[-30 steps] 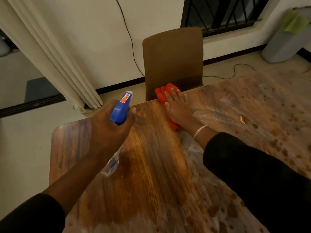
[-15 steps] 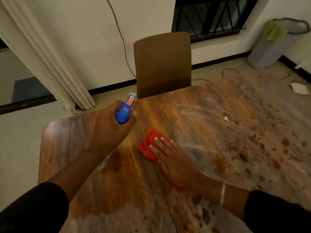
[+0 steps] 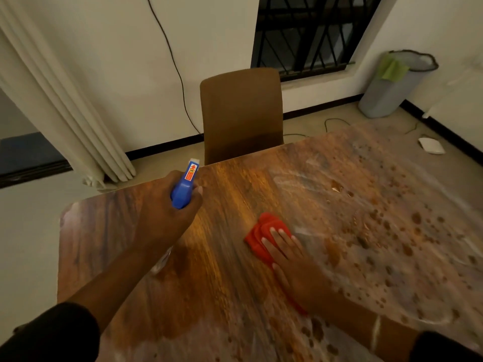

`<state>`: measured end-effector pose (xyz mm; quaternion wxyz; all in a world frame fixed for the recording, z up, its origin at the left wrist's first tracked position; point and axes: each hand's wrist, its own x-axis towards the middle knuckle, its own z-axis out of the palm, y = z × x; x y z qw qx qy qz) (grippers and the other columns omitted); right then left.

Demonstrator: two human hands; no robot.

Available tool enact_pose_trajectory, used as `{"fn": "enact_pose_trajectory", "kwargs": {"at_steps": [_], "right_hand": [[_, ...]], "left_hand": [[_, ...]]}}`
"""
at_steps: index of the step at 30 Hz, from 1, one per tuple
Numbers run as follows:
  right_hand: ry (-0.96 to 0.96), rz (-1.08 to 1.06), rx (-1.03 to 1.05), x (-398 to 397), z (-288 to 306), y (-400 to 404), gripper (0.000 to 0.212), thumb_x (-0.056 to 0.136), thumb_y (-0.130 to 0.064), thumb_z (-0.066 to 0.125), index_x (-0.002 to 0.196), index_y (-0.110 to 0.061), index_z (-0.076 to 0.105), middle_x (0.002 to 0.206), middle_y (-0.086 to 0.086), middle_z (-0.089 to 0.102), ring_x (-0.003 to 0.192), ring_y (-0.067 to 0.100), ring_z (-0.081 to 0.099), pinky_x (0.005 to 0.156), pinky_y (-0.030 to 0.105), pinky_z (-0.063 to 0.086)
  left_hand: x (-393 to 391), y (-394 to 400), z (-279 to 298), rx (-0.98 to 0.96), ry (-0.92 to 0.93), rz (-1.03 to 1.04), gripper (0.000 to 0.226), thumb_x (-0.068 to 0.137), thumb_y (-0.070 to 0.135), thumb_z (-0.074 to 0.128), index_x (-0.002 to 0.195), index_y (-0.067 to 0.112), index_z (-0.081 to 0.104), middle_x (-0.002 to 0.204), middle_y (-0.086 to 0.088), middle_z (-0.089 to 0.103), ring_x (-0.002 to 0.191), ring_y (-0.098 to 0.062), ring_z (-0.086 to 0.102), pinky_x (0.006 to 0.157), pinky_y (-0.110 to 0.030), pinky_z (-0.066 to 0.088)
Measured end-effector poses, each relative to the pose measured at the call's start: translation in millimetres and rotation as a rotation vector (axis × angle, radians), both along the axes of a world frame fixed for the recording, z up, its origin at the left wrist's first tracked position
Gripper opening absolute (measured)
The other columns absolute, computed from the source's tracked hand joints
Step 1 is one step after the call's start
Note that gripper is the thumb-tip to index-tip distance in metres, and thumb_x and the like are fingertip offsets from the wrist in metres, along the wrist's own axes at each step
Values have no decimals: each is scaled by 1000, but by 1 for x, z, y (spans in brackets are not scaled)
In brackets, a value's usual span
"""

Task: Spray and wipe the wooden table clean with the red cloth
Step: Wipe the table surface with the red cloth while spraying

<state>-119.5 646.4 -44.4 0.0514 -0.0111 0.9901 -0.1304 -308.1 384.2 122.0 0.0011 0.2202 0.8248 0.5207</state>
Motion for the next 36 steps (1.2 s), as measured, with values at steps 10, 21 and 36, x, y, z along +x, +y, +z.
{"fn": "enact_pose_trajectory", "kwargs": {"at_steps": [10, 21, 36], "right_hand": [[-27, -227, 1, -236, 31, 54, 59, 114, -38, 21, 168, -21, 5, 176, 8, -3, 162, 26, -7, 131, 48, -1], [51, -32, -6, -90, 1, 70, 61, 110, -39, 27, 168, -31, 7, 176, 0, -5, 162, 20, -10, 131, 46, 0], [54, -53, 38, -117, 5, 157, 59, 110, -46, 21, 167, -31, 12, 175, 2, 0, 162, 22, -6, 131, 46, -3]], "left_hand": [[-10, 40, -19, -97, 62, 11, 24, 89, 22, 68, 109, 13, 59, 79, 6, 60, 69, -5, 60, 63, -9, 46], [-37, 92, -29, -126, -6, 21, 13, 88, 36, 67, 91, 44, 57, 69, 6, 62, 63, -6, 61, 54, -26, 47], [-27, 182, -23, -164, -37, -111, 16, 82, 61, 59, 96, 53, 55, 79, 26, 65, 69, -1, 64, 58, -23, 48]]}}
